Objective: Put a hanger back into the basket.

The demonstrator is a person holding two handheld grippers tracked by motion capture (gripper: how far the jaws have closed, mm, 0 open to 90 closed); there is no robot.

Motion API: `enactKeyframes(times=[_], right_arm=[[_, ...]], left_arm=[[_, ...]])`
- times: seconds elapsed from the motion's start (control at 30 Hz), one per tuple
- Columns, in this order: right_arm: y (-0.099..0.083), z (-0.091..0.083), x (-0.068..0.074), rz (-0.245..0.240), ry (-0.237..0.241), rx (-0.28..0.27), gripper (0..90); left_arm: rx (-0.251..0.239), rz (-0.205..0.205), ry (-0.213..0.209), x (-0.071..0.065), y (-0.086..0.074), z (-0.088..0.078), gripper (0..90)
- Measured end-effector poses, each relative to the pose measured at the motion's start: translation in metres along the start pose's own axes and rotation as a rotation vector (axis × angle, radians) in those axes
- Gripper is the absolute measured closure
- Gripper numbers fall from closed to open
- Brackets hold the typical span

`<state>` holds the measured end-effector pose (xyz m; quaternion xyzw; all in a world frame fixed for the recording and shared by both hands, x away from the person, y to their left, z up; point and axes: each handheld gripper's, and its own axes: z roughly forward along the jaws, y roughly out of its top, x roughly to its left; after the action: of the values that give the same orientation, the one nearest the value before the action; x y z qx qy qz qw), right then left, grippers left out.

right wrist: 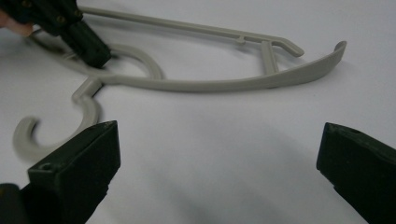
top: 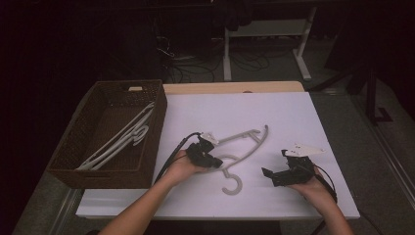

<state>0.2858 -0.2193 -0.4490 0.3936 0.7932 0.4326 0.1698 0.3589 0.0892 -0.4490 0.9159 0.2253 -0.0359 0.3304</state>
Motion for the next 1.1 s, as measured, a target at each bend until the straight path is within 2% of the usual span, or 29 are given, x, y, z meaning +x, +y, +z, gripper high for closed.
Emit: enactKeyframes(times=[0.1,0.13,0.27,0.33,0.43,0.53,0.67,0.8,0.93,1.07,1.1], right_arm=[[0.000,0.000,0.000,0.000,0.000,0.000,0.0],[0.000,0.000,0.000,0.001,0.000,0.001,0.0],[0.003,0.001,-0.001,-0.003,0.002,0.009,0.0],[0.006,0.001,-0.003,-0.009,0.009,0.028,0.0],[0.013,0.002,-0.003,-0.012,0.026,0.060,0.0],[0.021,0.006,-0.004,-0.004,0.043,0.090,0.9],[0.032,0.013,-0.006,-0.006,0.063,0.108,7.5],[0.046,0.022,-0.008,-0.004,0.067,0.109,18.2],[0.061,0.035,-0.011,0.000,0.068,0.123,33.5],[0.076,0.051,-0.015,0.022,0.078,0.141,52.8],[0.080,0.056,-0.016,0.014,0.080,0.149,57.7]], left_arm=[[0.006,0.035,0.019,-0.008,0.000,0.002,89.9],[-0.005,0.035,0.033,-0.008,-0.001,0.000,89.6],[-0.073,0.014,0.013,-0.006,-0.005,-0.015,80.9],[-0.111,0.013,0.017,-0.006,-0.009,-0.026,72.6],[-0.160,0.012,-0.010,-0.004,-0.018,-0.041,62.7],[-0.176,0.020,0.003,-0.003,-0.029,-0.053,51.2],[-0.225,0.014,0.009,-0.003,-0.044,-0.065,36.1],[-0.237,-0.001,0.017,-0.004,-0.054,-0.072,24.3],[-0.245,0.010,0.028,-0.008,-0.061,-0.076,14.8],[-0.232,0.030,0.033,-0.009,-0.062,-0.073,12.8],[-0.232,0.031,0.033,-0.009,-0.062,-0.073,12.0]])
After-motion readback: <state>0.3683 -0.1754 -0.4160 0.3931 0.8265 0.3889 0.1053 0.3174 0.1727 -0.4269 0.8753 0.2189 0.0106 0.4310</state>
